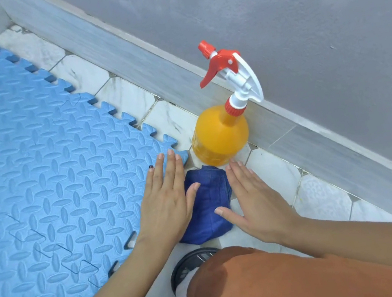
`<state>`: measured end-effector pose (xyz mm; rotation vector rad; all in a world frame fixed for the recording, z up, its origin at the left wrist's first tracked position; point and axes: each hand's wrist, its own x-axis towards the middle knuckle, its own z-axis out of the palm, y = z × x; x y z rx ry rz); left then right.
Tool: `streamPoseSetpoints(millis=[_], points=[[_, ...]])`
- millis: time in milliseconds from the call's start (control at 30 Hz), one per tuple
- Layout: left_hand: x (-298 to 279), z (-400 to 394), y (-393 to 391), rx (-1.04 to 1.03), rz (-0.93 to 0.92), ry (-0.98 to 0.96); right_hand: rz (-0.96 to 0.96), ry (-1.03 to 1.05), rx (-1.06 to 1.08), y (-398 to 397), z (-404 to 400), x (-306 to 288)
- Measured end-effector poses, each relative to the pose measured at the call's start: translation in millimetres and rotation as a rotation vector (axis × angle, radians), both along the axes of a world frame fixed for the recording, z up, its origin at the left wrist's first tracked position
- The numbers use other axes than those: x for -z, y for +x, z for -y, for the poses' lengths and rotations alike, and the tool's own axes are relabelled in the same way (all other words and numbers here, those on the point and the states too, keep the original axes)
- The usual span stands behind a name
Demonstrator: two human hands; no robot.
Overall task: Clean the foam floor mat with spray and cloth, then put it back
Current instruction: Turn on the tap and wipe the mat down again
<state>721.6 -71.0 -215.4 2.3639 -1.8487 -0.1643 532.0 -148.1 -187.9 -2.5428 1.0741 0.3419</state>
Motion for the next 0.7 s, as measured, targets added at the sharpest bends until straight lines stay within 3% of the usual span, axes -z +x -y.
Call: streamPoseSetpoints(millis=[233,700], points=[[-5,-8,24,-0.085,0.035,0.006,0.089,0.122,-0.121,40,-23,-6],[-12,-40,87,-0.349,0.011,-0.013,0.150,-0.015,-0.271,125,13,-2]])
